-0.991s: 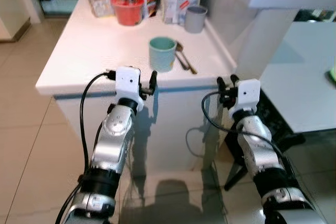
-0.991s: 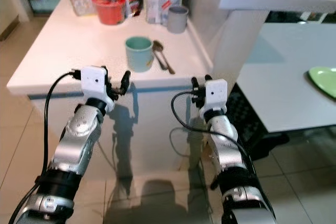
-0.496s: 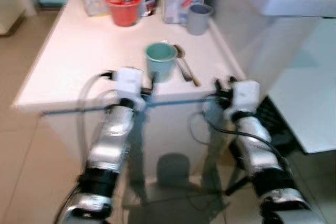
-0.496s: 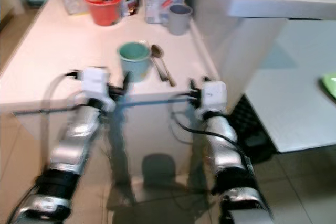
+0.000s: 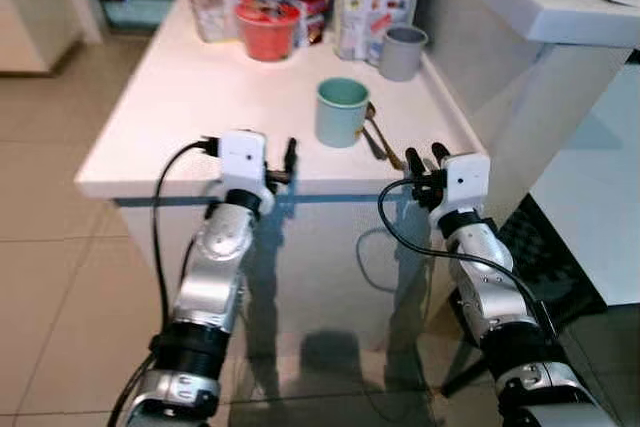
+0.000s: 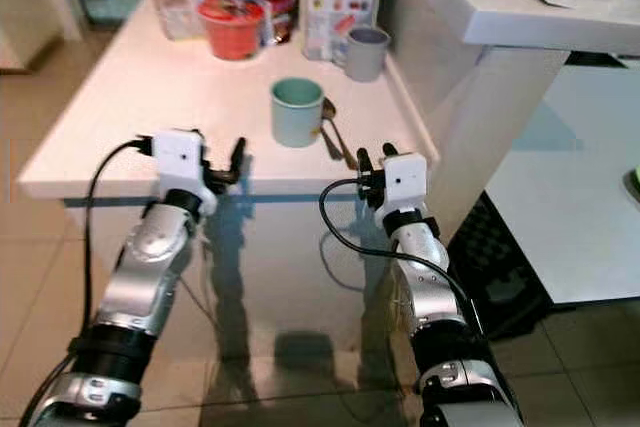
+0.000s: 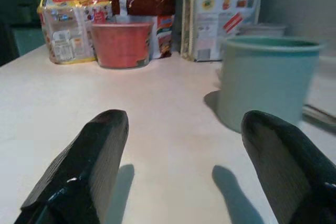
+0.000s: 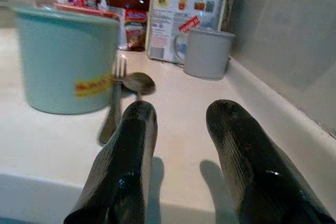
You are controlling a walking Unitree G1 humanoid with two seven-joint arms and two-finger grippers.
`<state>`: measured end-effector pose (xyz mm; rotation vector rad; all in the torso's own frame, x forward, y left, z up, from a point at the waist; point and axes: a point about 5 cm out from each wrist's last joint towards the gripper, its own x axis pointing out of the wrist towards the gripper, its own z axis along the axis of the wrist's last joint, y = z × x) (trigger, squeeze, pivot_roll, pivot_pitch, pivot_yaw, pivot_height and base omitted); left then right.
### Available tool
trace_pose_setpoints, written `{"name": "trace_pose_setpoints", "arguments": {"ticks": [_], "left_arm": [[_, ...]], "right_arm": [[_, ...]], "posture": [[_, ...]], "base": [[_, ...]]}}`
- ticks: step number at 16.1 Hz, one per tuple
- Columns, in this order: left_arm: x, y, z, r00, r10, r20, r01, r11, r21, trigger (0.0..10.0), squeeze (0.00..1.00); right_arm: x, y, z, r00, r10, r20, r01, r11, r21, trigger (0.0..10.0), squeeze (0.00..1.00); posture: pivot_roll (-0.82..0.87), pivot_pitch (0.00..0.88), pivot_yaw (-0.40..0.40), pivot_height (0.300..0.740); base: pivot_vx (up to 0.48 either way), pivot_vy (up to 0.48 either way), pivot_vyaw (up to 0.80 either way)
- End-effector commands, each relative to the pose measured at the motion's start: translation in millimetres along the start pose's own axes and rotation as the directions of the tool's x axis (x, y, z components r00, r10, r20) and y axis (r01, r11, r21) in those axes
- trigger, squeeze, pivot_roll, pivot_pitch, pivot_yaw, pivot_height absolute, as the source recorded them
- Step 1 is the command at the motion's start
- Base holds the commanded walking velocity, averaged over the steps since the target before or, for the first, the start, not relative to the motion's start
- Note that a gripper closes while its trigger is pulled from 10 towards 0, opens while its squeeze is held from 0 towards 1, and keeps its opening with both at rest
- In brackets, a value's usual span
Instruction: Setting the table
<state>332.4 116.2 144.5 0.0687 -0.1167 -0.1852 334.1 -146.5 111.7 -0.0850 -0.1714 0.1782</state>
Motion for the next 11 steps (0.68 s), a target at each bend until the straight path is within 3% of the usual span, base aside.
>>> {"name": "trace_pose_setpoints", "arguments": {"ticks": [1,11], "left_arm": [[2.4,-3.3,3.9,1.0,-0.007,0.007,0.007,1.0,0.001,10.0,0.0],[6.3,-2.6,4.9,1.0,-0.006,-0.012,0.006,1.0,0.022,10.0,0.0]], "right_arm": [[-0.8,-6.4,-1.1,1.0,-0.02,-0.013,0.02,1.0,-0.004,10.0,0.0],[0.0,-2.6,0.5,1.0,-0.012,-0.009,0.012,1.0,0.008,10.0,0.0]], "posture": [[-0.01,0.0,-0.032,0.74],[-0.01,0.0,-0.023,0.74]], "base": [[0.0,0.0,0.0],[0.0,0.0,0.0]]}}
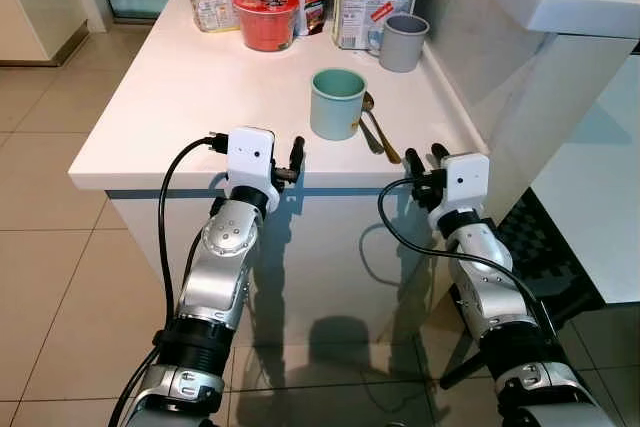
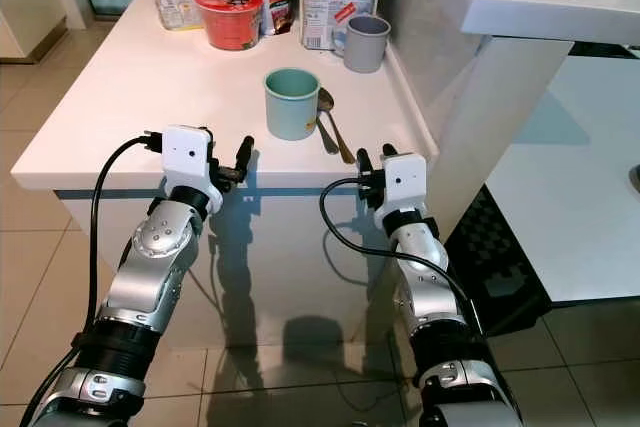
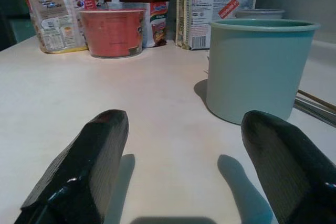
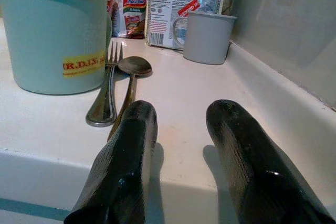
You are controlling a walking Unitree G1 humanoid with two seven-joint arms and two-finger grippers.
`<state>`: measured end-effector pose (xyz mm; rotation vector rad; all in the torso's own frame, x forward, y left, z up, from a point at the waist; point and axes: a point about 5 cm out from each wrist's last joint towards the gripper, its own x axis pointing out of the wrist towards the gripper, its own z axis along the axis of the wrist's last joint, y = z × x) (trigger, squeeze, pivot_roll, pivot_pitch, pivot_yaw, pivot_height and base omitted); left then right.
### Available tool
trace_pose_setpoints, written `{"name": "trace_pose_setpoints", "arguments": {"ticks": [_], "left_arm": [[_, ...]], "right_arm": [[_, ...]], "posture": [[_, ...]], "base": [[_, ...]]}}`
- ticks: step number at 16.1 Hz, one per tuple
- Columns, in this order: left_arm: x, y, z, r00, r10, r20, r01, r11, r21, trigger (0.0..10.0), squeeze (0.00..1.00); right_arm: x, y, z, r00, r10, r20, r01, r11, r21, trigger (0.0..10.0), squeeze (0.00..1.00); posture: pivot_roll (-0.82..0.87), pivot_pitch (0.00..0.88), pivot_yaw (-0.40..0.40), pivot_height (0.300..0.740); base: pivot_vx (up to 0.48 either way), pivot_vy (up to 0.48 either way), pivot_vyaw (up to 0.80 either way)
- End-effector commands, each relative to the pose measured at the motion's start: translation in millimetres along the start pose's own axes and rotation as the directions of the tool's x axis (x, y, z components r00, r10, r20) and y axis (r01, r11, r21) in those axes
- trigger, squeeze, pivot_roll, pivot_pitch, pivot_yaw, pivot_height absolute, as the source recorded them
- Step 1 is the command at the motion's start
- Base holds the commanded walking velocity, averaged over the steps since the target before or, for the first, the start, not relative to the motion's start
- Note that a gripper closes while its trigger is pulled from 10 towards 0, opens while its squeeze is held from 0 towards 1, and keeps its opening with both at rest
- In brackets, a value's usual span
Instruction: Setting the table
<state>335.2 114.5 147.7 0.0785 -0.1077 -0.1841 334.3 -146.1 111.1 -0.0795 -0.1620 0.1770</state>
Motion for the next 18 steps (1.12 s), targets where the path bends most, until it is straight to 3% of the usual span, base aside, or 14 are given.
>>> {"name": "trace_pose_setpoints", "arguments": {"ticks": [1,5,9,13,18], "left_arm": [[2.8,-2.3,2.5,1.0,-0.007,-0.003,0.007,1.0,0.01,10.0,0.0],[3.3,-2.8,7.9,1.0,-0.009,0.012,0.009,1.0,-0.009,10.0,0.0],[3.2,-1.4,13.0,1.0,0.003,0.03,-0.002,1.0,-0.015,10.0,0.0],[1.5,-0.7,13.6,1.0,0.004,0.028,-0.004,1.0,-0.014,10.0,0.0],[-0.5,1.2,12.1,1.0,0.004,0.014,-0.004,1.0,-0.006,10.0,0.0]], "right_arm": [[0.8,-2.7,2.3,1.0,-0.008,0.003,0.008,1.0,0.003,10.0,0.0],[11.4,3.1,6.5,0.999,0.041,0.0,-0.041,0.999,0.018,10.0,0.0],[35.3,27.9,16.7,0.987,0.16,-0.031,-0.158,0.987,0.034,10.0,0.0],[41.0,33.9,6.7,0.975,0.165,-0.146,-0.159,0.986,0.054,10.0,0.0],[40.7,34.3,-4.9,0.953,0.151,-0.263,-0.112,0.981,0.156,10.0,0.0]], "posture": [[-0.01,0.0,-0.026,0.74],[0.01,0.0,-0.034,0.74],[0.02,0.0,-0.052,0.74],[0.03,0.0,-0.054,0.74],[0.03,0.0,-0.06,0.74]], "base": [[0.0,0.0,0.0],[0.0,0.0,0.0],[0.0,0.0,0.0],[0.0,0.0,0.0],[0.0,0.0,0.0]]}}
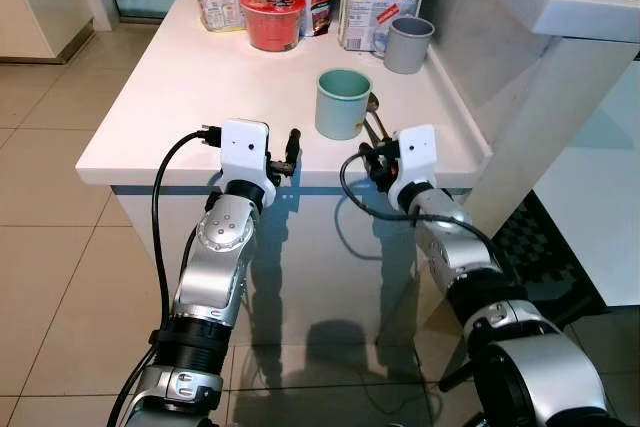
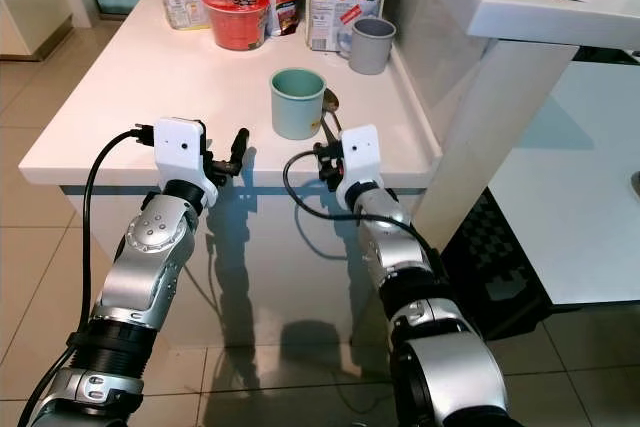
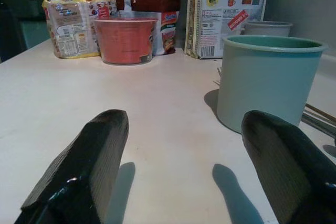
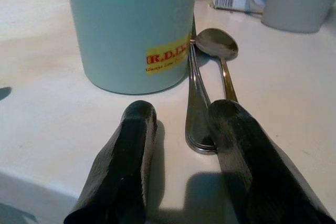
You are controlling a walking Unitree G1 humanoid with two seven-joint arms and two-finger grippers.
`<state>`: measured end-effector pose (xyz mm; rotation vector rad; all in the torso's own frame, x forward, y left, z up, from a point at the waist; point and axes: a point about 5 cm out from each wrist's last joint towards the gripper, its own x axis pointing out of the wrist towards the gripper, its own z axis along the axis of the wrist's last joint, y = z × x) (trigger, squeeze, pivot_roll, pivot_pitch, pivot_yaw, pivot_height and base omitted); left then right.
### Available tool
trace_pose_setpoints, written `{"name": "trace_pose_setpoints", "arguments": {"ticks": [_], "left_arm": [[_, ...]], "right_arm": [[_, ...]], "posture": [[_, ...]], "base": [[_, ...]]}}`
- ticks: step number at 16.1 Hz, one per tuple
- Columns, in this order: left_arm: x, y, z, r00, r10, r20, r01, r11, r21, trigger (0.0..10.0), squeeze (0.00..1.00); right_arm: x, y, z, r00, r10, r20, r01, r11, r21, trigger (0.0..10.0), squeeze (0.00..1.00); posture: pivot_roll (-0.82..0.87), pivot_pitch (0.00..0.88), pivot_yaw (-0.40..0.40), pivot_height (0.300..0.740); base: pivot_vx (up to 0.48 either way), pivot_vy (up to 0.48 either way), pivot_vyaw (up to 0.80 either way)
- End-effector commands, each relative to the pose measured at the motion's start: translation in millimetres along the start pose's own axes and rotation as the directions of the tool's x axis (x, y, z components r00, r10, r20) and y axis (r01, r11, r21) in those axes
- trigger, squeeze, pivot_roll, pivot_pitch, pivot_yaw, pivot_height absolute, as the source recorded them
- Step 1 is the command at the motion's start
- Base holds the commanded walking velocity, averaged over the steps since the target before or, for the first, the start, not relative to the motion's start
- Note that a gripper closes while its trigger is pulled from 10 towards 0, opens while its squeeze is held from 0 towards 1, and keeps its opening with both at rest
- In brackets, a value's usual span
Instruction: Setting the table
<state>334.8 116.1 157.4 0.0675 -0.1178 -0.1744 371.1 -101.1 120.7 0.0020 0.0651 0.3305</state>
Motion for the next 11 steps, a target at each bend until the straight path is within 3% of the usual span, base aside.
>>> {"name": "trace_pose_setpoints", "arguments": {"ticks": [1,3,4,6,8,11], "left_arm": [[-0.9,-0.5,1.9,1.0,-0.007,-0.003,0.007,1.0,0.004,10.0,0.0],[-1.7,-0.4,1.2,1.0,-0.009,-0.008,0.009,1.0,0.005,10.0,0.0],[-2.4,-0.2,0.7,1.0,-0.013,-0.014,0.013,1.0,0.009,10.0,0.0],[-2.9,0.3,-0.2,1.0,-0.015,-0.021,0.015,1.0,0.011,10.0,0.0],[-3.6,1.3,-0.4,1.0,-0.017,-0.025,0.017,1.0,0.012,10.0,0.0],[-2.6,0.5,0.3,0.999,-0.021,-0.025,0.021,1.0,0.014,10.0,0.0]], "right_arm": [[-5.5,0.1,-17.5,0.996,0.006,-0.089,-0.004,1.0,0.019,10.0,0.0],[-10.6,7.0,-26.4,0.99,0.057,-0.127,-0.057,0.998,0.001,10.0,0.0],[-21.2,15.7,-35.3,0.975,0.151,-0.163,-0.154,0.988,-0.006,10.0,0.0],[-35.0,19.6,-43.2,0.951,0.229,-0.207,-0.24,0.97,-0.028,10.0,0.0],[-49.0,13.8,-45.7,0.945,0.241,-0.221,-0.253,0.967,-0.031,10.0,0.0],[-51.8,6.8,-35.2,0.964,0.19,-0.187,-0.203,0.978,-0.054,10.0,0.0]], "posture": [[0.03,0.0,-0.06,0.74],[0.03,0.0,-0.062,0.74],[0.03,0.0,-0.061,0.74],[0.03,0.0,-0.059,0.74],[0.02,0.0,-0.056,0.74],[0.02,0.0,-0.053,0.74]], "base": [[0.0,0.0,0.0],[0.0,0.0,0.0],[0.0,0.0,0.0],[0.0,0.0,0.0],[0.0,0.0,0.0],[0.0,0.0,0.0]]}}
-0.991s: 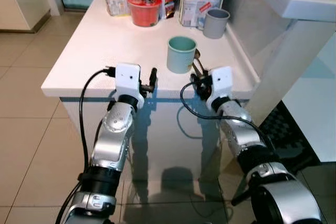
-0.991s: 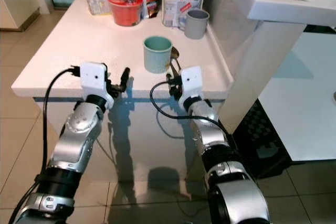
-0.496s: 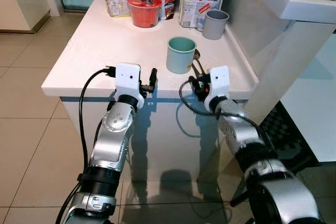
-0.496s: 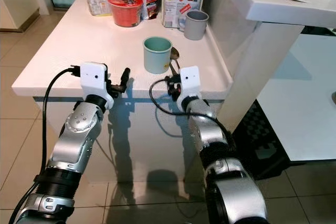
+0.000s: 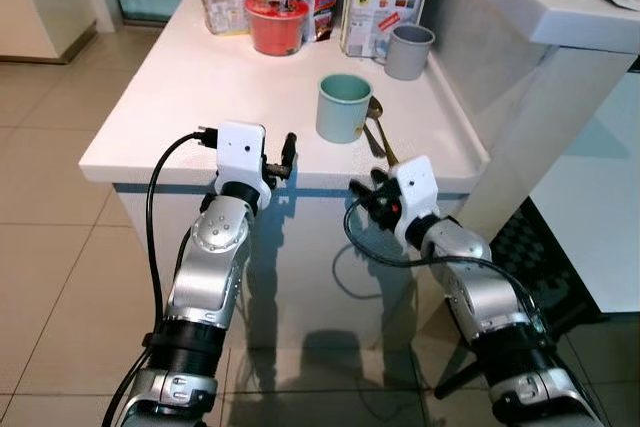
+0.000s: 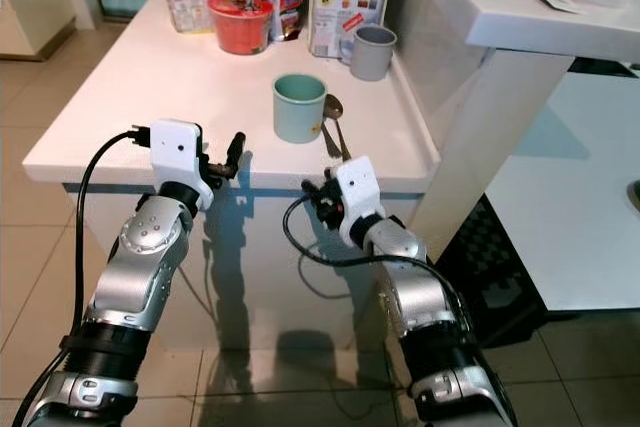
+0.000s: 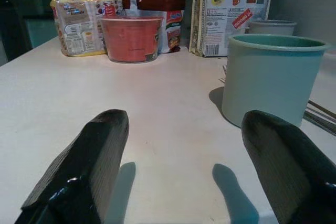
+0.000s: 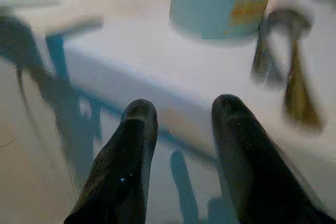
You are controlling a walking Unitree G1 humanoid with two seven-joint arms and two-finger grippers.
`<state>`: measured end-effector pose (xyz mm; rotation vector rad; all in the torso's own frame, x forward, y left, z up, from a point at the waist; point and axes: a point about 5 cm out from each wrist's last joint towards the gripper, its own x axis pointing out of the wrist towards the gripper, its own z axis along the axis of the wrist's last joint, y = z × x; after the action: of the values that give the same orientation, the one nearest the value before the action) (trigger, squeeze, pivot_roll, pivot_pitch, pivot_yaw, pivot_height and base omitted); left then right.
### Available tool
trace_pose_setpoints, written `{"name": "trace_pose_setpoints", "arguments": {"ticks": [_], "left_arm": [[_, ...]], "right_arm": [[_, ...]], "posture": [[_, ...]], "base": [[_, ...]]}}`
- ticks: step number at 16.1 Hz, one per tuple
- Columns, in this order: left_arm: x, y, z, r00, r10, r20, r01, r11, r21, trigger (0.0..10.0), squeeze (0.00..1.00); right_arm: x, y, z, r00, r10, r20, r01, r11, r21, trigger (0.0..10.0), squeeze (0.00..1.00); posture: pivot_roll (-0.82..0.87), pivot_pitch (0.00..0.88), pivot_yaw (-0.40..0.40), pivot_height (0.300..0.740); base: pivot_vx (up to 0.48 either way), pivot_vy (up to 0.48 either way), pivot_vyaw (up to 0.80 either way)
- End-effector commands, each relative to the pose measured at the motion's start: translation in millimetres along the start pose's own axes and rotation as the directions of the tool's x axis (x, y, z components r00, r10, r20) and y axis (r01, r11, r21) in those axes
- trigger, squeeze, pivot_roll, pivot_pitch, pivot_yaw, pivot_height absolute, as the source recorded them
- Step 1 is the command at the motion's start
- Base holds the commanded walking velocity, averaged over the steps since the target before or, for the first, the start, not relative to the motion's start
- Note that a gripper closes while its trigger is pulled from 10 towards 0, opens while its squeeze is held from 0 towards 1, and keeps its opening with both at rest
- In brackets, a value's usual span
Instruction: Setting the table
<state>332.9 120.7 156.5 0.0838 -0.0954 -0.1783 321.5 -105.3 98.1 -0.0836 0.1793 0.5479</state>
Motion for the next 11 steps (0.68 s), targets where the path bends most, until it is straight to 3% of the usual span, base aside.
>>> {"name": "trace_pose_setpoints", "arguments": {"ticks": [1,3,6,11], "left_arm": [[0.4,-3.3,1.8,1.0,-0.015,0.0,0.015,1.0,0.003,10.0,0.0],[0.5,-3.2,1.9,1.0,-0.015,0.0,0.015,1.0,0.005,10.0,0.0],[1.1,-4.1,2.8,1.0,-0.018,0.001,0.018,1.0,0.008,10.0,0.0],[-0.1,-5.5,1.7,1.0,-0.023,-0.006,0.023,1.0,0.016,10.0,0.0]], "right_arm": [[-4.0,0.7,10.8,0.999,0.007,0.036,-0.006,1.0,-0.019,10.0,0.0],[-2.5,3.9,27.3,0.994,0.017,0.11,-0.013,0.999,-0.038,10.0,0.0],[4.8,-1.7,56.0,0.969,-0.051,0.242,0.065,0.997,-0.05,10.0,0.0],[19.7,-20.8,83.4,0.941,-0.172,0.292,0.193,0.98,-0.047,10.0,0.0]], "posture": [[0.01,0.0,-0.049,0.74],[0.01,0.0,-0.049,0.74],[0.02,0.0,-0.045,0.74],[0.03,0.0,-0.049,0.74]], "base": [[0.0,0.0,0.0],[0.0,0.0,0.0],[0.0,0.0,0.0],[0.0,0.0,0.0]]}}
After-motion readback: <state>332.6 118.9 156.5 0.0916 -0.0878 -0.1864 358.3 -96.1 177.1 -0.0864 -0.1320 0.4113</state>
